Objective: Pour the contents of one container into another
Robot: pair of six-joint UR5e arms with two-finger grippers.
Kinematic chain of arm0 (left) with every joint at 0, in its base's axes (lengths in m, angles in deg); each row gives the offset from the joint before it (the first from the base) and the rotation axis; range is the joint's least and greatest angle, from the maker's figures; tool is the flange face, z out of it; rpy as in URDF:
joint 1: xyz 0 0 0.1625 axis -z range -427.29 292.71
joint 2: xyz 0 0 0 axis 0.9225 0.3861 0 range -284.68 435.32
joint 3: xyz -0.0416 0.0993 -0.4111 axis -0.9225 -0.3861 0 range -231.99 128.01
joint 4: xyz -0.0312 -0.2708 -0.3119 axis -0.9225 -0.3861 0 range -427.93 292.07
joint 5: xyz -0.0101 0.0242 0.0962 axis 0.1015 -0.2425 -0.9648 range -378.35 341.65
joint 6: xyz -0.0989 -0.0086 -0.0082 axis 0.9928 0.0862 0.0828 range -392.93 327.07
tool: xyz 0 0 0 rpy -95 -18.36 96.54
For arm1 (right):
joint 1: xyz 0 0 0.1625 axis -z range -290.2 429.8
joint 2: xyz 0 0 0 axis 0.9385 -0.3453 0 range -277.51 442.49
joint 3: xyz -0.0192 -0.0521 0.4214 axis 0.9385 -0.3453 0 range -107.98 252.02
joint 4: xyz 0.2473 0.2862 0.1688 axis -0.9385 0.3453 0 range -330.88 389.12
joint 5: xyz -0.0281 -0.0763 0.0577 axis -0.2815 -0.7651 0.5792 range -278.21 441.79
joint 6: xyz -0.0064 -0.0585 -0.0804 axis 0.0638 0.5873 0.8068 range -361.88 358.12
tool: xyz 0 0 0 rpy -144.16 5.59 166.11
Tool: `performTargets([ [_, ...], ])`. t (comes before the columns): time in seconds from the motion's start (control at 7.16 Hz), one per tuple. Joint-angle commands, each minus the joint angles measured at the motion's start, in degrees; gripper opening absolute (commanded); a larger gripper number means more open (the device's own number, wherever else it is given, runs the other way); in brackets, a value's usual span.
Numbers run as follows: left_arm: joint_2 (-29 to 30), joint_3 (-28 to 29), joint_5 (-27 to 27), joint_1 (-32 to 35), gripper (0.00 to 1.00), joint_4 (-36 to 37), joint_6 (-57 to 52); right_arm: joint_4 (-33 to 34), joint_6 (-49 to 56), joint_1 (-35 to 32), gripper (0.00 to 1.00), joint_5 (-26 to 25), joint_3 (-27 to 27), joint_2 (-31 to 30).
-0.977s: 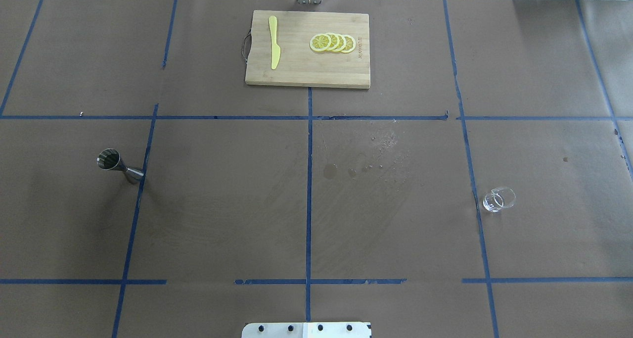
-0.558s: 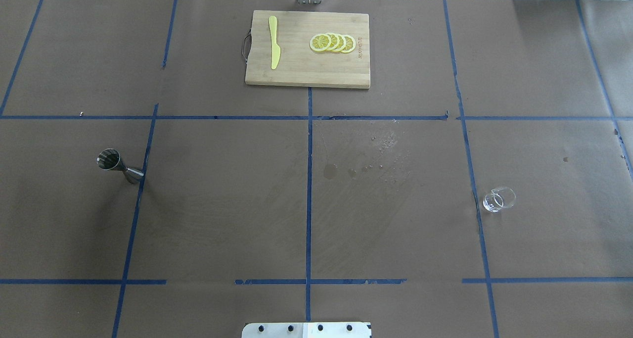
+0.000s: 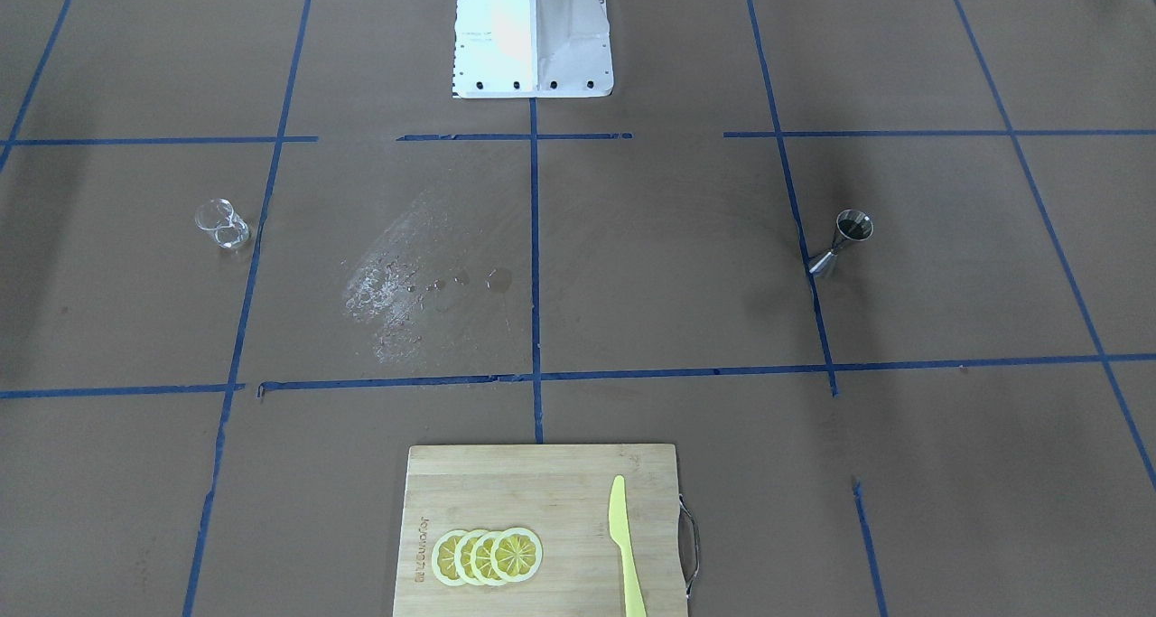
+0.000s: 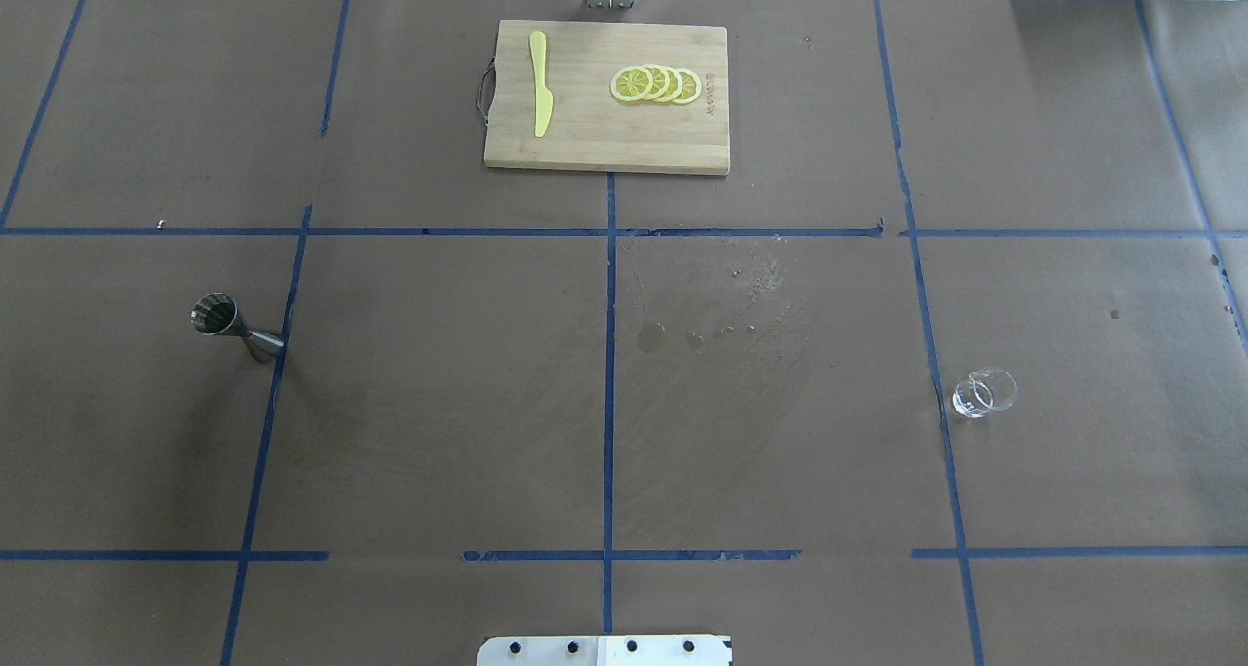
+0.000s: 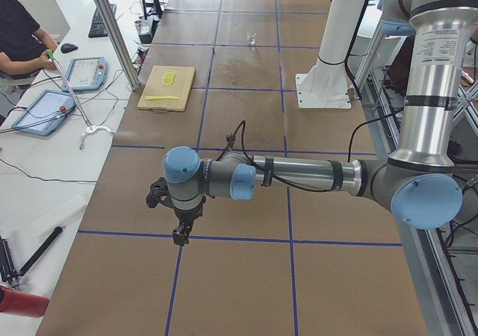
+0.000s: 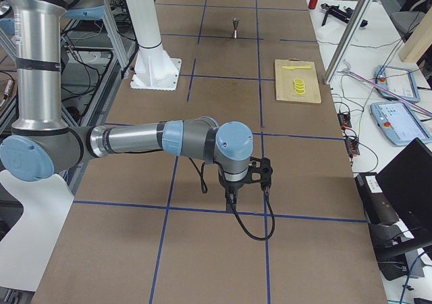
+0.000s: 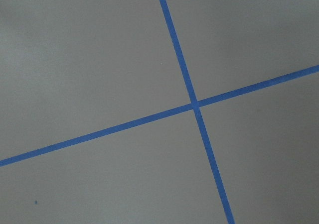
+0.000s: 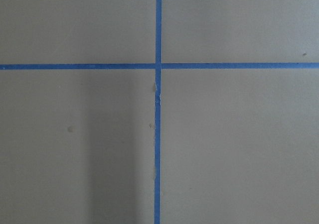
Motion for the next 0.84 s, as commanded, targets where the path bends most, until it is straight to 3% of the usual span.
performTargets([
  [0.0,0.09,-0.12,-0.08,-0.04,1.0,0.06,0.0,-18.37,-11.72,2.4,1.0,0.29,-8.37,0.21],
  [0.42,0.26,-0.64,-0.08,-0.04,1.0,0.06,0.0,-18.88,-12.74,6.0,1.0,0.82,-7.7,0.12],
  [0.56,0.0,-1.17,-0.08,-0.04,1.0,0.06,0.0,-17.49,-12.74,7.05,1.0,0.56,-6.39,0.12],
  [0.7,0.0,-1.69,0.1,0.05,1.0,0.15,0.0,-11.65,-12.74,7.85,1.0,-0.05,-2.55,0.03],
])
